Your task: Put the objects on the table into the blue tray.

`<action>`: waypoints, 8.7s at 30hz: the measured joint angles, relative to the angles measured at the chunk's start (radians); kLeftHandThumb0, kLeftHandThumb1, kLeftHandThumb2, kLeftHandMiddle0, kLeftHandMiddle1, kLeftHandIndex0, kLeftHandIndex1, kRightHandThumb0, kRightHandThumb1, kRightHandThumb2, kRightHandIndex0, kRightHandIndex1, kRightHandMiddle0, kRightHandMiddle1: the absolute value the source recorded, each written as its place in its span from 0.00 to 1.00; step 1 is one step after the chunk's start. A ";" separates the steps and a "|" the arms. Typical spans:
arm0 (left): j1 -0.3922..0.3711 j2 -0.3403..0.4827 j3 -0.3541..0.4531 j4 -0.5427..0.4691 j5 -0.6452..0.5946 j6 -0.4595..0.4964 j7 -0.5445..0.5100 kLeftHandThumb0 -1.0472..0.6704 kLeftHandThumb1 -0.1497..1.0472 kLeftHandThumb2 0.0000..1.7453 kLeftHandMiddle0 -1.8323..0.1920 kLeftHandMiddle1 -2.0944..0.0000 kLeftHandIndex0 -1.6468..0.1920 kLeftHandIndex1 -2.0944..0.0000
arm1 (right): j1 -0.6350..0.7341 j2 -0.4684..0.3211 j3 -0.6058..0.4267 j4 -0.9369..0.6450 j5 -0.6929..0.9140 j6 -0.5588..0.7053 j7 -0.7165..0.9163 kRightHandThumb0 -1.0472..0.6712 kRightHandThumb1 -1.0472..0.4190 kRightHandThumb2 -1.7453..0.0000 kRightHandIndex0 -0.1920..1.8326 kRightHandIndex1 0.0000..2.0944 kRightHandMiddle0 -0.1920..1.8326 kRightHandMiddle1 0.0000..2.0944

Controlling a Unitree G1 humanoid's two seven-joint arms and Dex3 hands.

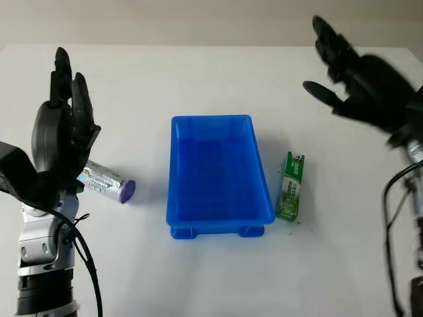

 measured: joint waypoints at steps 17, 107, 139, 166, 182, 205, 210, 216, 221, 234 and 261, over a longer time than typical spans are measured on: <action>0.016 0.033 0.002 -0.109 0.021 0.138 0.034 0.18 1.00 0.38 1.00 1.00 1.00 1.00 | 0.142 -0.268 0.137 -0.121 -0.306 -0.549 0.179 0.36 0.19 0.97 0.25 0.02 0.28 0.02; 0.064 -0.005 -0.011 -0.130 0.031 0.157 0.063 0.19 1.00 0.39 1.00 0.99 1.00 1.00 | -0.147 0.081 0.465 0.168 -0.547 -0.841 -0.350 0.16 0.00 0.80 0.10 0.46 0.07 0.52; 0.067 -0.006 -0.010 -0.079 0.020 0.101 0.023 0.19 1.00 0.39 1.00 1.00 1.00 1.00 | 0.221 0.420 -0.042 0.059 0.112 0.036 -0.443 0.17 0.00 0.60 0.00 0.00 0.00 0.00; -0.202 0.798 -0.194 0.094 0.493 -0.205 -0.500 0.18 0.76 0.02 0.91 0.97 0.89 0.97 | 0.289 0.467 -0.064 -0.002 0.175 0.163 -0.407 0.18 0.00 0.56 0.00 0.00 0.00 0.00; -0.186 0.785 -0.369 0.244 0.726 -0.437 -0.516 0.19 0.80 0.04 0.91 0.98 0.88 0.97 | 0.278 0.465 -0.090 -0.001 0.212 0.170 -0.394 0.18 0.00 0.57 0.00 0.00 0.00 0.00; -0.075 0.724 -0.479 0.364 1.097 -0.607 -0.076 0.26 1.00 0.16 0.41 0.01 0.63 0.03 | 0.264 0.452 -0.098 -0.001 0.224 0.193 -0.394 0.16 0.00 0.60 0.00 0.00 0.00 0.00; -0.050 0.729 -0.487 0.359 1.167 -0.620 0.044 0.29 1.00 0.26 0.22 0.00 0.50 0.00 | 0.252 0.449 -0.104 0.001 0.224 0.192 -0.387 0.16 0.00 0.61 0.00 0.00 0.00 0.00; -0.036 0.713 -0.475 0.357 1.116 -0.655 0.117 0.32 1.00 0.29 0.37 0.00 0.58 0.00 | 0.243 0.448 -0.105 0.016 0.224 0.191 -0.373 0.17 0.00 0.61 0.00 0.00 0.00 0.00; -0.037 0.700 -0.473 0.328 1.077 -0.673 0.110 0.33 1.00 0.27 0.45 0.00 0.62 0.00 | 0.237 0.448 -0.107 0.021 0.224 0.191 -0.363 0.17 0.00 0.61 0.00 0.00 0.00 0.00; -0.178 0.700 -0.376 0.231 1.054 -0.628 0.134 0.31 1.00 0.18 0.52 0.00 0.59 0.00 | 0.234 0.448 -0.113 0.028 0.232 0.191 -0.349 0.17 0.00 0.62 0.00 0.00 0.00 0.00; -0.545 0.351 -0.613 0.224 0.985 -0.689 -0.055 0.25 1.00 0.15 0.60 0.17 0.73 0.38 | 0.239 0.459 -0.107 0.008 0.245 0.202 -0.381 0.18 0.00 0.62 0.00 0.00 0.00 0.00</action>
